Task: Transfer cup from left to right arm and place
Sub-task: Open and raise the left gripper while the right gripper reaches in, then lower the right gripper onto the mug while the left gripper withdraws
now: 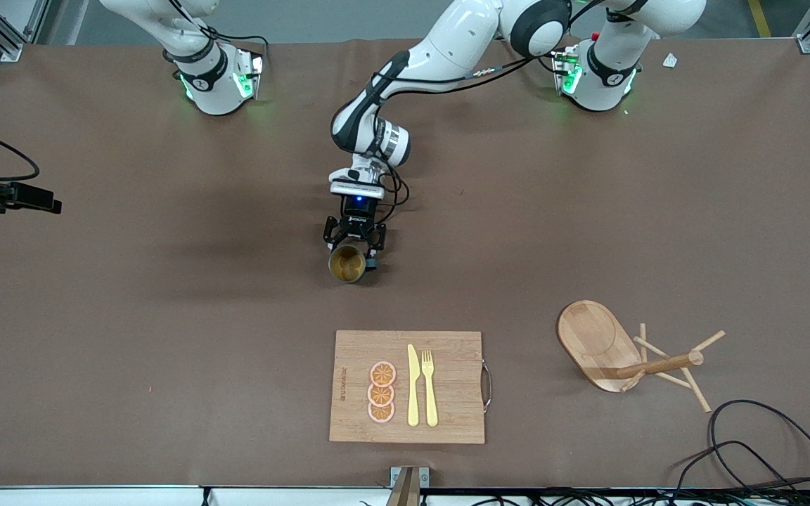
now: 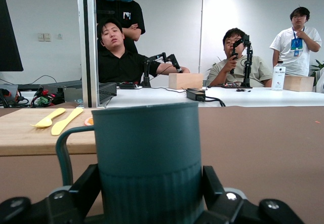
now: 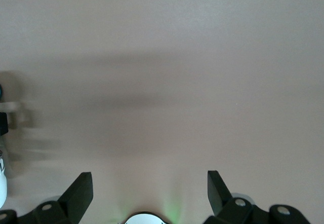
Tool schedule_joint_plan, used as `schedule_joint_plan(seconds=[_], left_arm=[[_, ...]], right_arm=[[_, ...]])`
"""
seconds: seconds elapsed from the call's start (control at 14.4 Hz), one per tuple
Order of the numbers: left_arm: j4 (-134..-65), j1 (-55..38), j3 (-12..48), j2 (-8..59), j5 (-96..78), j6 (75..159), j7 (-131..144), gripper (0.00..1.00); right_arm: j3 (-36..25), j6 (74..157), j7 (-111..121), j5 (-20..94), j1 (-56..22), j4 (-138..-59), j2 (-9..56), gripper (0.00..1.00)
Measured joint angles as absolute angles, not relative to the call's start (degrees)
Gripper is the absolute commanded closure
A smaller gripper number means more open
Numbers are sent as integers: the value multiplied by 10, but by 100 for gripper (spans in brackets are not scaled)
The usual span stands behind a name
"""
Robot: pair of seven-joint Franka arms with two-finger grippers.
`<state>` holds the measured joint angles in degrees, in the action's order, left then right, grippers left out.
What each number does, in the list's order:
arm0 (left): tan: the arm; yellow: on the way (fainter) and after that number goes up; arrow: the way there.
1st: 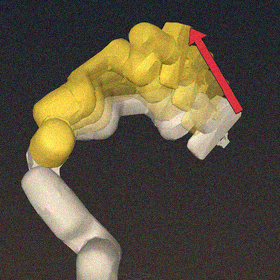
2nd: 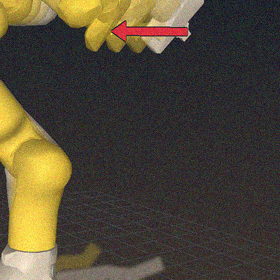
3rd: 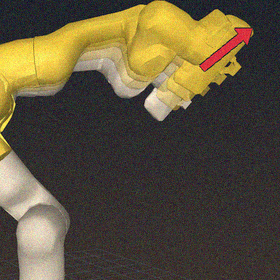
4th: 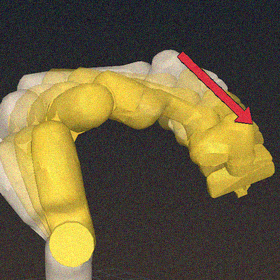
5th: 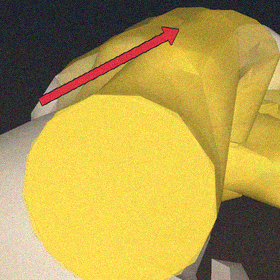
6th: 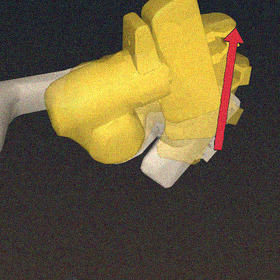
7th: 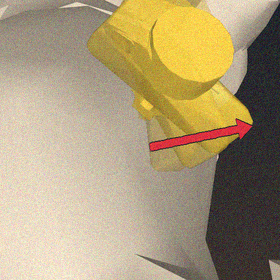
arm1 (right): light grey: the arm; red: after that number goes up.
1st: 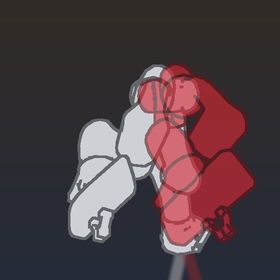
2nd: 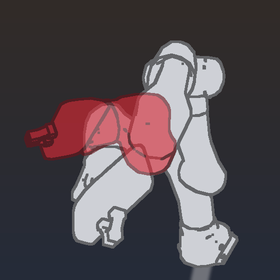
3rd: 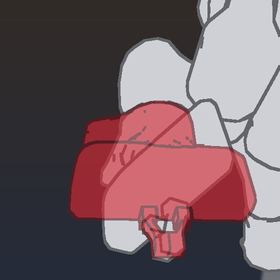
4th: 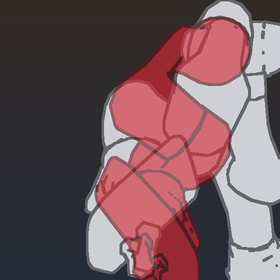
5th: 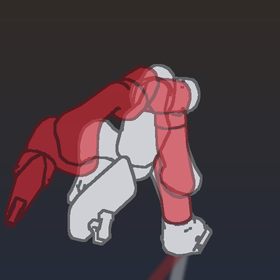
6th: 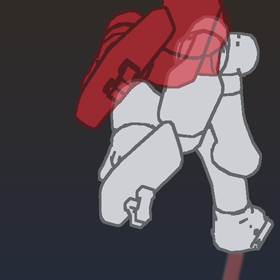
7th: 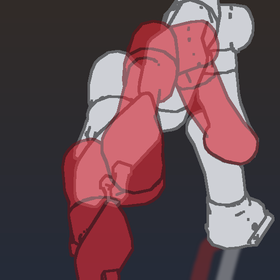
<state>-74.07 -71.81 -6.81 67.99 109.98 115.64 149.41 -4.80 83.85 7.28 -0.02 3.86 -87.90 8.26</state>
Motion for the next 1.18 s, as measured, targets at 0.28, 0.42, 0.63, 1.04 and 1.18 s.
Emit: schedule_joint_plan(seconds=[0.28, 0.42, 0.63, 1.04, 1.18], left_arm=[[-741, -722, -37, 682, 1094, 1156, 1507, 0], [-737, -723, -6, 682, 1051, 1154, 1511, 0], [-728, -730, 42, 660, 948, 1132, 1511, 0], [-727, -748, 126, 599, 764, 985, 1513, 0], [-730, -749, 133, 567, 708, 973, 1513, 0]], right_arm=[[-48, 841, 71, 1, 39, -880, 83, 0], [-45, 852, 58, 5, 38, -883, 88, 0], [-40, 875, 39, 23, 31, -886, 114, 0], [-35, 949, -67, 31, -30, -914, 151, 0], [-34, 977, -116, 31, -58, -931, 154, 0]])
